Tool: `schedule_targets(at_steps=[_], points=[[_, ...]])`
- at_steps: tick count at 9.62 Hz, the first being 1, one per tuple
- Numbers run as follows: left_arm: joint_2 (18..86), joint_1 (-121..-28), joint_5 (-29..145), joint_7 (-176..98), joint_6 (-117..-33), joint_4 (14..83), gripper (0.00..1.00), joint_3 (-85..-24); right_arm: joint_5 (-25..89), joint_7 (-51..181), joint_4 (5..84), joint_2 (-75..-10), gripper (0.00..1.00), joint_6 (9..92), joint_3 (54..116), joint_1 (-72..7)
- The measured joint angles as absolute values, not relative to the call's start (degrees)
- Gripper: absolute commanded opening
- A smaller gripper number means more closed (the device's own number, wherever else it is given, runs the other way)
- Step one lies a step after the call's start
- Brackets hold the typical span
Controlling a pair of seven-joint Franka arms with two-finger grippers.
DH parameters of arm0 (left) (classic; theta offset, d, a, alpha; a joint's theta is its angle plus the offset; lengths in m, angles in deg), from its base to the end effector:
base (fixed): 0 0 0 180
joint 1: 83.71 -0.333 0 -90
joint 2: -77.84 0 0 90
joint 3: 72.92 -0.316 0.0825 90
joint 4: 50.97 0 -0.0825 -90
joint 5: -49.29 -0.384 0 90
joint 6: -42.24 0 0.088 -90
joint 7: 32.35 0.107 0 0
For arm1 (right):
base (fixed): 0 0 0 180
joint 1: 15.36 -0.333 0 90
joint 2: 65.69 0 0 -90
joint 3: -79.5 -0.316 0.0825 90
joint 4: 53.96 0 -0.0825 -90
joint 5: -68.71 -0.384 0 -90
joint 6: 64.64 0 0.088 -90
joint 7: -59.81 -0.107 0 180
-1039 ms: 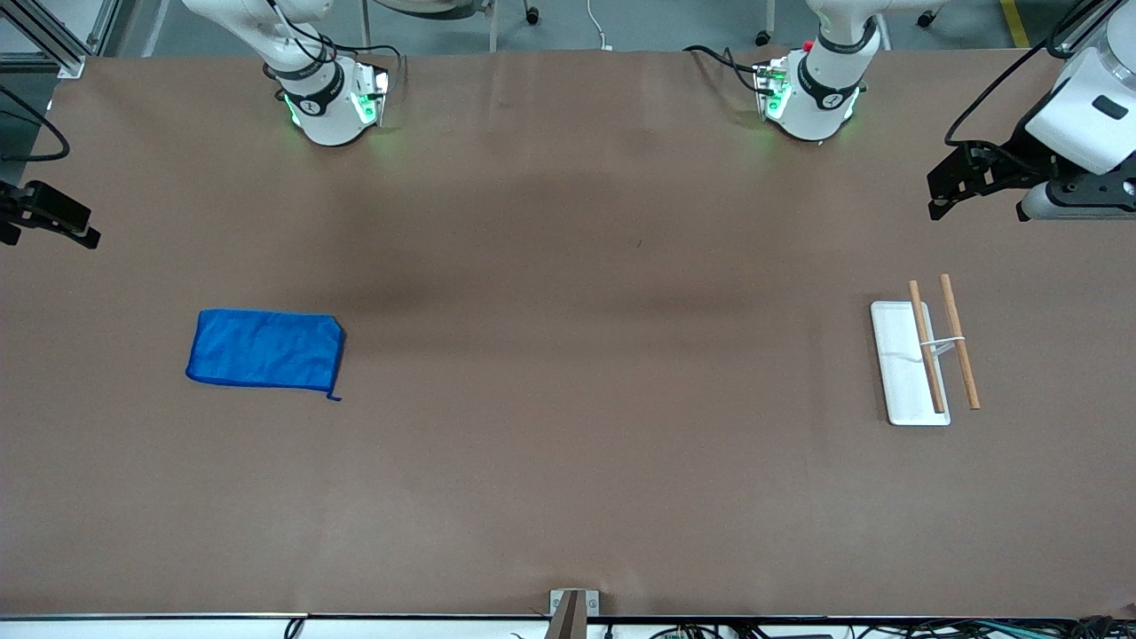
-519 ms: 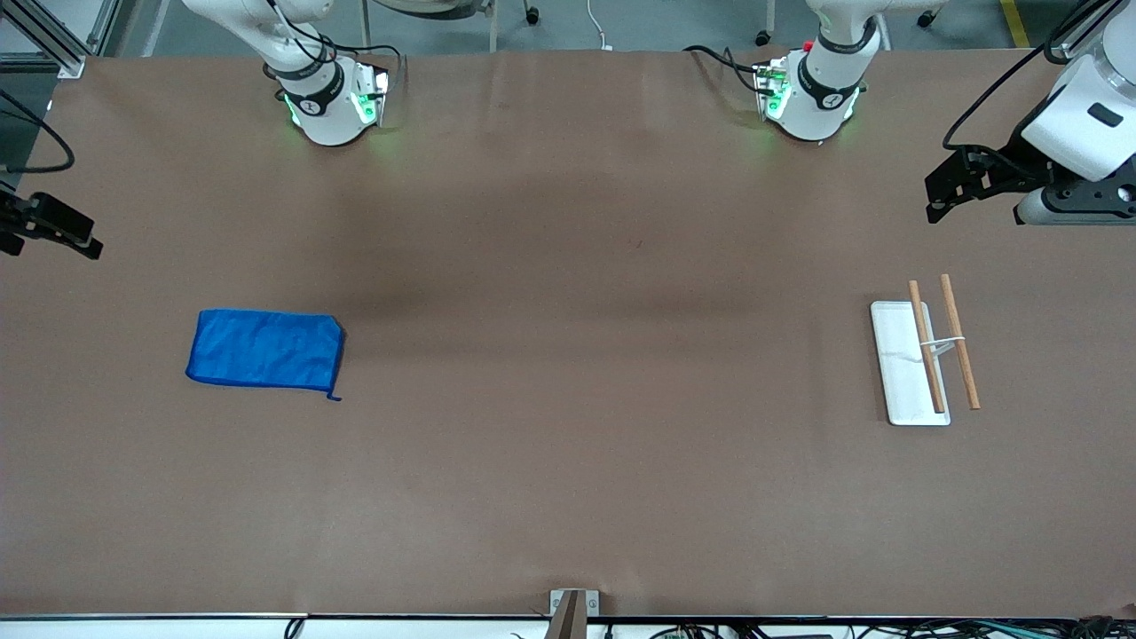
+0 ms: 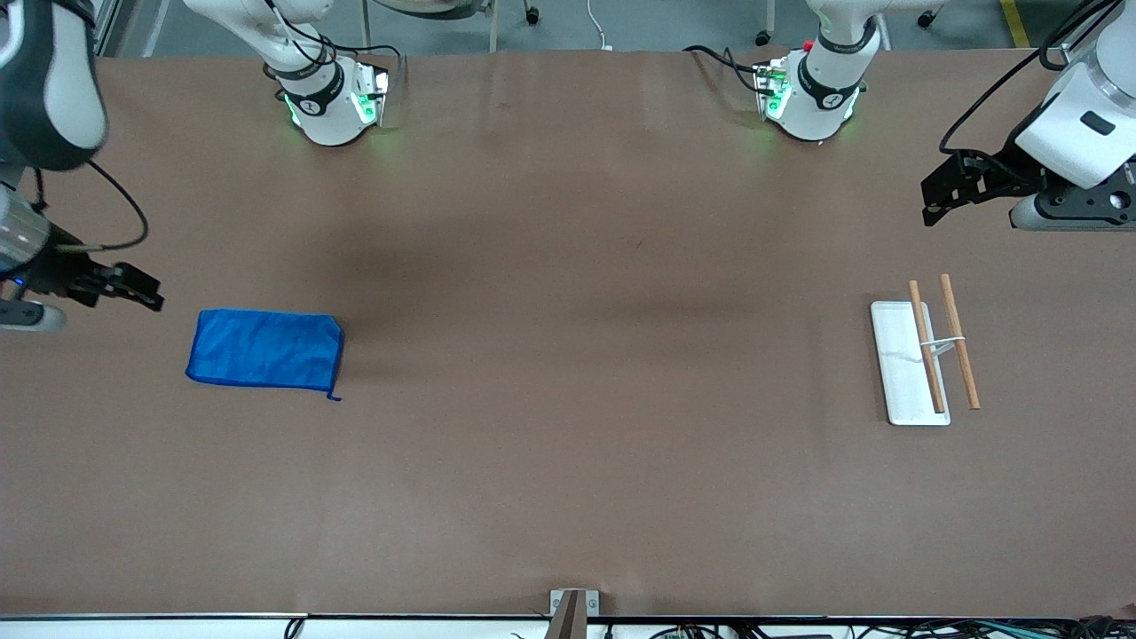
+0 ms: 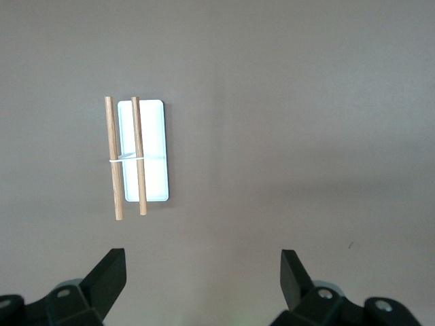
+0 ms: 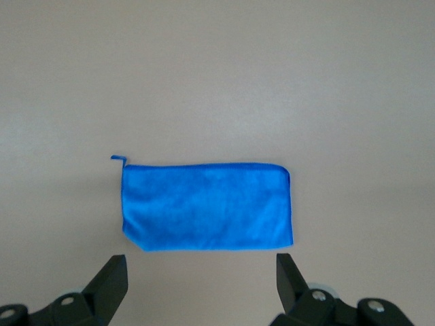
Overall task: Right arm passes towel to left arm to hang
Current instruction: 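Lower the right gripper onto the blue towel's edge and grasp it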
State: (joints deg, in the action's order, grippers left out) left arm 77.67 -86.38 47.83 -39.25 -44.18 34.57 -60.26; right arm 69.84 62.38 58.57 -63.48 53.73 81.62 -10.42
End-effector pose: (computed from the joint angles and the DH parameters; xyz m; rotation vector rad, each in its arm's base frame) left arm 0.5417 -0.0923 0.6539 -3.1178 0.0814 -0.0249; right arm 0.5681 -0.0712 0.4586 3.1139 -0.1082 0.0959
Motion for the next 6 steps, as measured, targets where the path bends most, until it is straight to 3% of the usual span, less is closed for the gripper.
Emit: schedule_targets(at_steps=[2,6], points=[[77.5,-86.3,47.8,-39.2,-44.2,34.6,1.0,-60.2,69.8,62.4,65.1,-60.1,0.96,63.7,81.6,-10.3],[77.4,-86.2,47.8,-39.2,-44.2,34.5,1.0,-60.0,69.8,65.4,70.2,-48.7,0.96,80.0,81.6,-8.8]])
